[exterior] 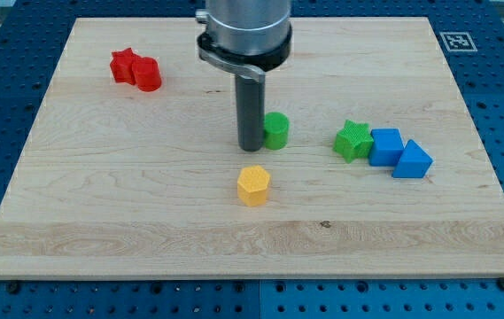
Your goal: Push the green circle down a bit
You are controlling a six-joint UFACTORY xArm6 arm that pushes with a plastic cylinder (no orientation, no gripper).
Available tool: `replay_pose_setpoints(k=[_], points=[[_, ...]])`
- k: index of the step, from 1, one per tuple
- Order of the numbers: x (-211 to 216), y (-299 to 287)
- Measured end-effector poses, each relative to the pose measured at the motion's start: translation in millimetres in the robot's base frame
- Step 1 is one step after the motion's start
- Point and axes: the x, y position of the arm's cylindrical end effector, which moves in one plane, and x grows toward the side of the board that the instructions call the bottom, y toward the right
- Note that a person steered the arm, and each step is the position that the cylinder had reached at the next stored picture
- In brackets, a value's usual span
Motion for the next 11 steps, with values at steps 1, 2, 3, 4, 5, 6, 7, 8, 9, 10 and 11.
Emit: replay_pose_setpoints(k=[1,2,3,4,5,6,7,8,9,10,11], points=[[0,23],[2,27],[13,4],[12,-24],[-13,-39],[-56,-43],[-98,-43],[-114,-15],[-89,26],[-55,52],[-43,76]])
